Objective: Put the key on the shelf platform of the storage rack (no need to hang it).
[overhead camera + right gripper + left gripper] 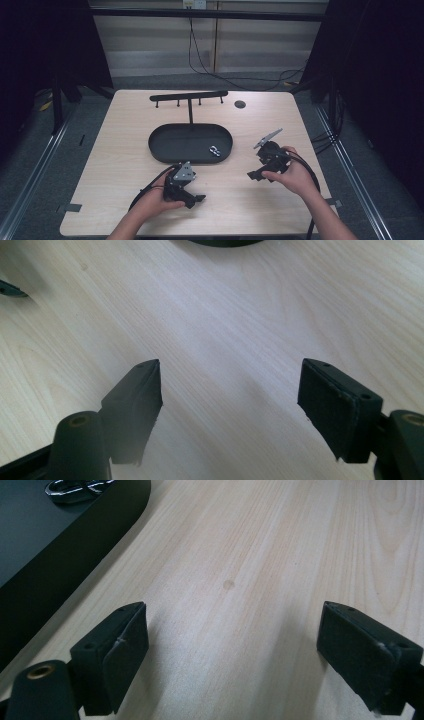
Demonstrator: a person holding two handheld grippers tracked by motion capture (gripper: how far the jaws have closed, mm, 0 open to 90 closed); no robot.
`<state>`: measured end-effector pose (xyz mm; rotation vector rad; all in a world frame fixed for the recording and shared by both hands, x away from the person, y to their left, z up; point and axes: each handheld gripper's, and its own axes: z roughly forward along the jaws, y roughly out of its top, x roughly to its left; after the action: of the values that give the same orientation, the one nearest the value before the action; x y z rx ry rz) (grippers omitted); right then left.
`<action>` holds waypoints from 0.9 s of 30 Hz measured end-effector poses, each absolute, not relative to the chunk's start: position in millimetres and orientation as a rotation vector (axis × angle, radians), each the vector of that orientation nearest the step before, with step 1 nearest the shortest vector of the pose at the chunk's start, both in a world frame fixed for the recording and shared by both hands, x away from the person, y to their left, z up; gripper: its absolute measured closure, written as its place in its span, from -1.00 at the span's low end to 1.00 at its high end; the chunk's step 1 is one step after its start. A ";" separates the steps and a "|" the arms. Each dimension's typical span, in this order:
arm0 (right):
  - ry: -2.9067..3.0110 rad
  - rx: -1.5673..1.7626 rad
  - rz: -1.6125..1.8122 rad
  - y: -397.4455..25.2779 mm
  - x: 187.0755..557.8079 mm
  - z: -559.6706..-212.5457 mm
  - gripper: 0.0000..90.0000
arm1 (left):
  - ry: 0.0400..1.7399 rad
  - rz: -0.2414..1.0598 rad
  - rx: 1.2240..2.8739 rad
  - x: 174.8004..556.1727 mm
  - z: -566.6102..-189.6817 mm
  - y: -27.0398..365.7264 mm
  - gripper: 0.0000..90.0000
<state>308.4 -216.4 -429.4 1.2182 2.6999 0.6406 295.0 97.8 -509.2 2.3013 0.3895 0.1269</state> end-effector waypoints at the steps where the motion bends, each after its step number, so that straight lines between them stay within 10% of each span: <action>1: 2.699 1.222 0.641 -217.5 307.9 -429.5 -0.42 | 0.390 0.127 2.301 295.0 -509.2 97.8 -0.71; 27: 2.672 1.276 0.636 -246.9 288.2 -443.4 -0.42 | 0.390 0.126 2.300 295.0 -509.2 97.8 -0.71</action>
<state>288.2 -246.9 -443.4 1.2765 2.6717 0.6359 295.0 97.8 -509.2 2.3003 0.3902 0.1263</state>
